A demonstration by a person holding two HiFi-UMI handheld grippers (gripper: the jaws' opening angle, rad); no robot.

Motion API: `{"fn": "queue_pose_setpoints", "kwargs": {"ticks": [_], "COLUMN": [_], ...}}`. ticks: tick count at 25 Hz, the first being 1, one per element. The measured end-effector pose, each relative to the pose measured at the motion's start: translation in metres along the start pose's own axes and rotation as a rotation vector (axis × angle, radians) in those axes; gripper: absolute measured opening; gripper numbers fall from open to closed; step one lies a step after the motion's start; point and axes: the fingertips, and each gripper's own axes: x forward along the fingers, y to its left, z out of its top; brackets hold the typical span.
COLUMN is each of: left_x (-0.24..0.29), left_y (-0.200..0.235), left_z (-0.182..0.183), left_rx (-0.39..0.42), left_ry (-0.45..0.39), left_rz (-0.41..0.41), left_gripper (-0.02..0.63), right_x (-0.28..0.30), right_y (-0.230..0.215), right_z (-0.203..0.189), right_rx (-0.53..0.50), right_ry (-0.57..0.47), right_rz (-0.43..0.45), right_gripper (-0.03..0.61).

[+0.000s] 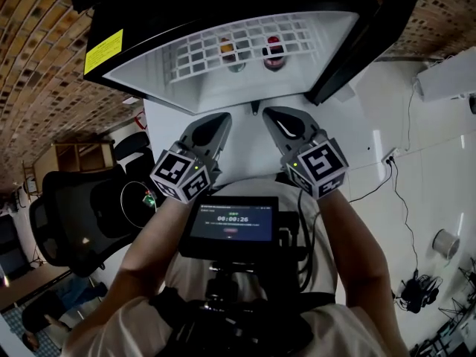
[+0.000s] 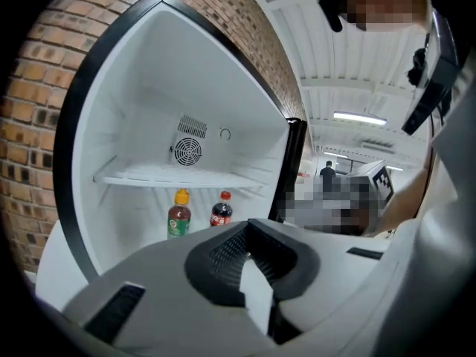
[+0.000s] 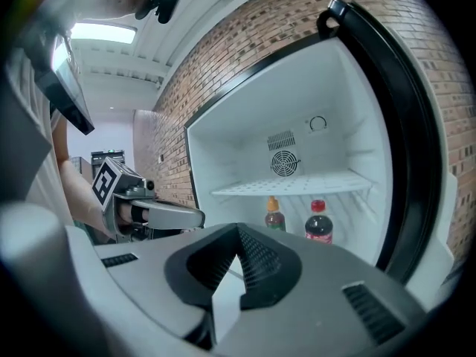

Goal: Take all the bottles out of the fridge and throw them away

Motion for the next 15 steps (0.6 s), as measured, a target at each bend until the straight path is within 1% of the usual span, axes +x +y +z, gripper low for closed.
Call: {"fn": "queue_pose_setpoints", "kwargs": {"ticks": [2,15], "left_x": [0.004,0.014], "left_y": [-0.002,-0.008], "left_z": [0.002,-0.002], "left_rx": [-0.005,-0.007], "left_ry": [-0.006,0.023], "left_rz": [-0.002,0.008], "left_gripper": [0.005,0.005], "right_x": [-0.003,-0.015], "right_y": [-0.004,-0.013], "right_z": [0.000,-0.004], "right_rx": [0.003,0.024], "right_ry": [-0.003,-0.029], "right_rz": [-0.006,-0.015], "right_gripper": [0.006,0.006]}}
